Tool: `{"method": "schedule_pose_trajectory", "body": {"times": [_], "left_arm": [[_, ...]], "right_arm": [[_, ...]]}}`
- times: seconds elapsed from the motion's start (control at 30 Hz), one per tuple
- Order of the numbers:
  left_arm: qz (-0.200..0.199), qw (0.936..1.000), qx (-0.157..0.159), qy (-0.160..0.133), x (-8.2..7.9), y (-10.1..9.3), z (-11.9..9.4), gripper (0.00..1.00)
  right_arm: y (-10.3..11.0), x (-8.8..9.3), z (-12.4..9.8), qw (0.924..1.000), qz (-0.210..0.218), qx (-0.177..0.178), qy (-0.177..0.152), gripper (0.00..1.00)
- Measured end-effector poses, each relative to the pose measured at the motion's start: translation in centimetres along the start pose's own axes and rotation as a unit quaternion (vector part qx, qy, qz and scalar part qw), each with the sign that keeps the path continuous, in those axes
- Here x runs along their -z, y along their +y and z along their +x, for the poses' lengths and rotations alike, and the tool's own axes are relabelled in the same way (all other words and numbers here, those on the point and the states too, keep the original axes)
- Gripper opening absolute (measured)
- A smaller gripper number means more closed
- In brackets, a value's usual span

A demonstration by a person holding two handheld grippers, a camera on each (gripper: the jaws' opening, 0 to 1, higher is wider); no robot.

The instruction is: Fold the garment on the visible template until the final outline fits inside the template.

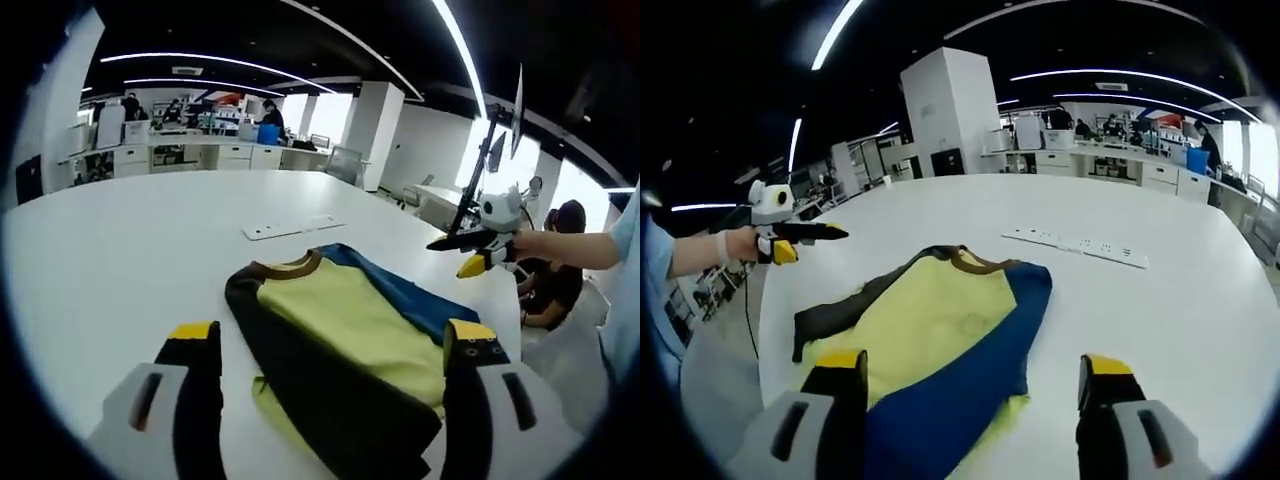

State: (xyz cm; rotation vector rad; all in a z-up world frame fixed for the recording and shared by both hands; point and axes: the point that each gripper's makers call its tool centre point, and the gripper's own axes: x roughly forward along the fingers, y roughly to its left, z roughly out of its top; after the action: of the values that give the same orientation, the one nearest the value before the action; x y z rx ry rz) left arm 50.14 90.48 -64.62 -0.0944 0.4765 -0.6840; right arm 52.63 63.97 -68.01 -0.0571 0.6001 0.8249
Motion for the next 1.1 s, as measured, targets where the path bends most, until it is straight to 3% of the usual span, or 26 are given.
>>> {"method": "schedule_pose_trajectory", "body": {"times": [0.3,0.6,0.83,0.93,1.1], "left_arm": [[-0.005,0.9999,0.004,-0.014,0.6,-2.1,-1.7,0.88],[-0.015,0.9997,-0.002,-0.019,1.6,-2.5,-2.6,0.87],[-0.016,0.9995,0.0,-0.027,1.3,-3.0,-2.8,0.87],[-0.017,0.9995,0.0,-0.028,1.3,-3.0,-2.9,0.86],[-0.02,0.9993,0.0,-0.031,1.4,-3.1,-3.0,0.86]], "right_arm": [[1.0,1.8,-2.4,0.9998,0.02,0.004,-0.006,0.83],[1.8,3.0,-3.5,0.9998,0.021,0.006,-0.001,0.82],[1.6,4.1,-4.2,0.9997,0.02,0.014,0.004,0.81],[1.4,5.2,-4.8,0.9995,0.024,0.017,0.009,0.78],[1.8,7.0,-5.8,0.9993,0.028,0.013,0.022,0.65]]}}
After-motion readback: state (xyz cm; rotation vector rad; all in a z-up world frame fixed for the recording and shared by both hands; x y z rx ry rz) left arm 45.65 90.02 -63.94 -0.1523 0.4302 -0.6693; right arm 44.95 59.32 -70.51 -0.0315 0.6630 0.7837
